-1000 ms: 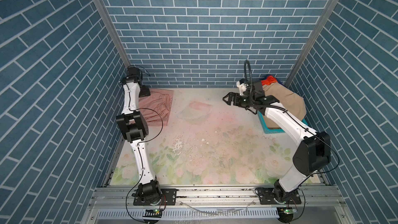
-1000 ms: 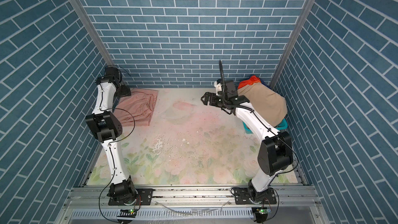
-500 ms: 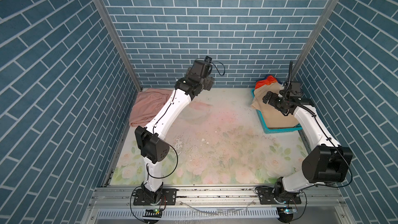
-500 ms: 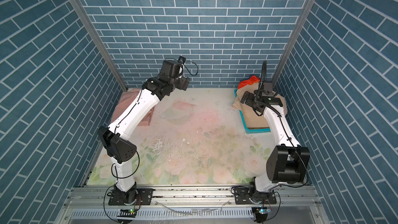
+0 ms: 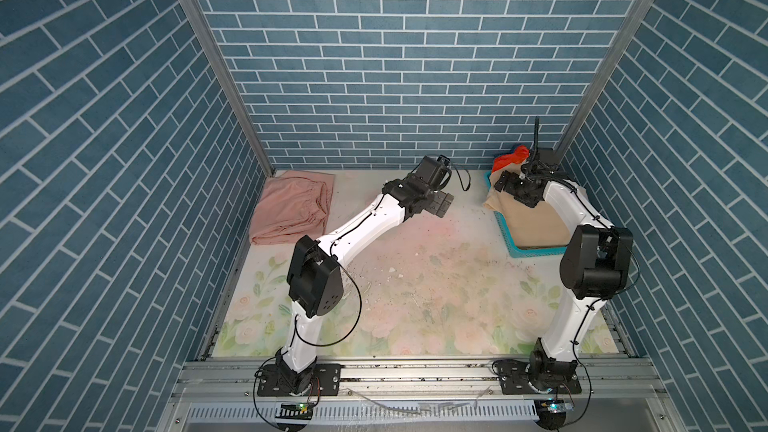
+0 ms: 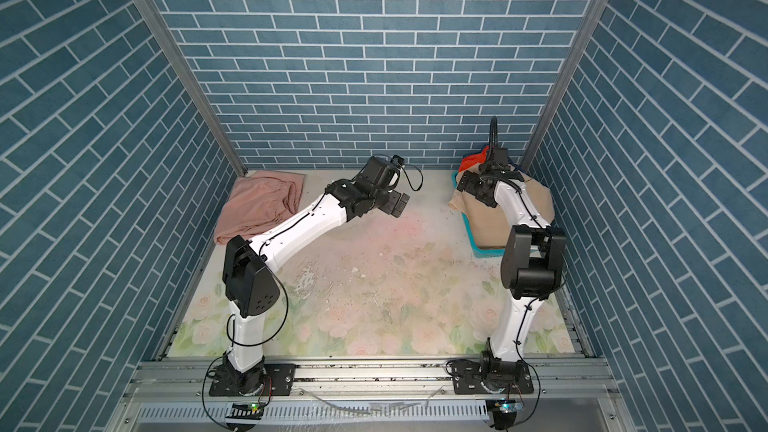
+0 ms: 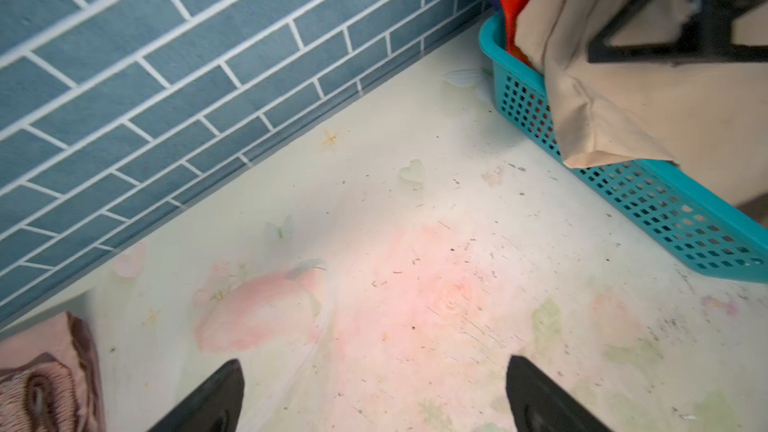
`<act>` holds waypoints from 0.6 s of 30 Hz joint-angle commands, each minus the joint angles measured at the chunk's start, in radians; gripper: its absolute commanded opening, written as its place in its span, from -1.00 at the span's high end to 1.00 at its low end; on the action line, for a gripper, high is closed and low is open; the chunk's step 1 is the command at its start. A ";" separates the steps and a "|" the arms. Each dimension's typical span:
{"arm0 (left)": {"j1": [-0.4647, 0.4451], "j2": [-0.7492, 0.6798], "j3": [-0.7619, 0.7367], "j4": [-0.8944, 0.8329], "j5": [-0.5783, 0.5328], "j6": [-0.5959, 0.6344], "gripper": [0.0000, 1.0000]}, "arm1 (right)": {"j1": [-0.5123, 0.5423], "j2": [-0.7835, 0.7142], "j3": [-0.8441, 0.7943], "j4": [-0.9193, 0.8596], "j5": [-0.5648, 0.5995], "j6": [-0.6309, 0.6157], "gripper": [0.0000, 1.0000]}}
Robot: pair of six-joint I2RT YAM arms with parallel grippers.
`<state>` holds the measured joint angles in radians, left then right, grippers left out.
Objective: Fold and stack the shorts
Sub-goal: 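Grasp the beige shorts in the basket with the right gripper while the left approaches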
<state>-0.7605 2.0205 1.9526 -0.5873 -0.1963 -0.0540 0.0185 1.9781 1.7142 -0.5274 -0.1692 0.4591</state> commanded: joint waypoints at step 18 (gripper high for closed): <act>-0.017 0.110 0.177 -0.070 -0.186 0.167 -0.99 | -0.002 0.236 0.223 0.003 0.052 0.044 1.00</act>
<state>-0.7731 2.1098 2.1109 -0.6292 -0.3206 0.0776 0.0185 2.2108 1.9232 -0.4866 -0.1398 0.5190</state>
